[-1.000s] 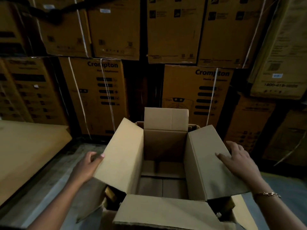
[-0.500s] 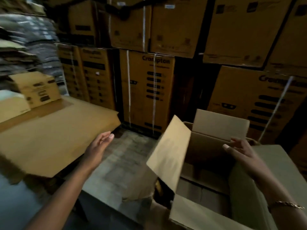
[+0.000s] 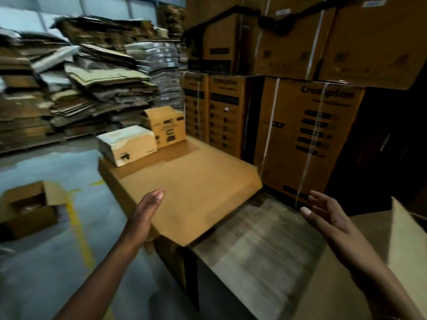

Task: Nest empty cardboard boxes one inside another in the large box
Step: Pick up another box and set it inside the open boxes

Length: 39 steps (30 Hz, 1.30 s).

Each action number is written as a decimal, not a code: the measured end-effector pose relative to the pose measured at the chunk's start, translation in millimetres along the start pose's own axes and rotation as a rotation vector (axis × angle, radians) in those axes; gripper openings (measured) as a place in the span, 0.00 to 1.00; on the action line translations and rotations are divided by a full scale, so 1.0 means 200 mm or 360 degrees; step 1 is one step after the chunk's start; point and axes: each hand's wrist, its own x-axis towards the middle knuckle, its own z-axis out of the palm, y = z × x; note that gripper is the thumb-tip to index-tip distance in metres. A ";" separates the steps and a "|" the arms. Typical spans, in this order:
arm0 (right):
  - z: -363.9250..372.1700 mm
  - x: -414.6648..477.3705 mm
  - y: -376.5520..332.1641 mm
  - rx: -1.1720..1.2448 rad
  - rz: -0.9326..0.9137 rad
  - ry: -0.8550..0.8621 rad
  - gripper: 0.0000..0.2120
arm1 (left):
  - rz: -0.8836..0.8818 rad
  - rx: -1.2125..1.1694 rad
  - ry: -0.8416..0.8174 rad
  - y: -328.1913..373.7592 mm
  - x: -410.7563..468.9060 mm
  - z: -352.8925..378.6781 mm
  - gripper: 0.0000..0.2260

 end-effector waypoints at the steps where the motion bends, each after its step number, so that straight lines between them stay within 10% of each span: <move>1: 0.10 0.06 -0.01 0.0036 -0.0019 -0.0006 0.35 | 0.0005 -0.0010 0.0053 -0.01 0.03 -0.08 0.22; 20: 1.60 1.26 -0.19 0.0281 -0.0001 -0.0610 0.40 | -0.0104 -0.0026 0.0601 -0.28 0.64 -1.09 0.37; 24: 1.83 1.52 -0.25 0.0316 -0.0048 -0.0710 0.27 | -0.0167 -0.0097 0.0635 -0.33 0.83 -1.24 0.40; 30: 2.23 1.86 -0.38 0.0311 -0.0041 -0.0764 0.32 | -0.0202 -0.0174 0.0696 -0.45 1.19 -1.48 0.27; 39: 3.01 2.25 -0.48 0.0456 0.0093 -0.0661 0.39 | -0.0236 -0.0138 0.0509 -0.69 1.94 -2.01 0.38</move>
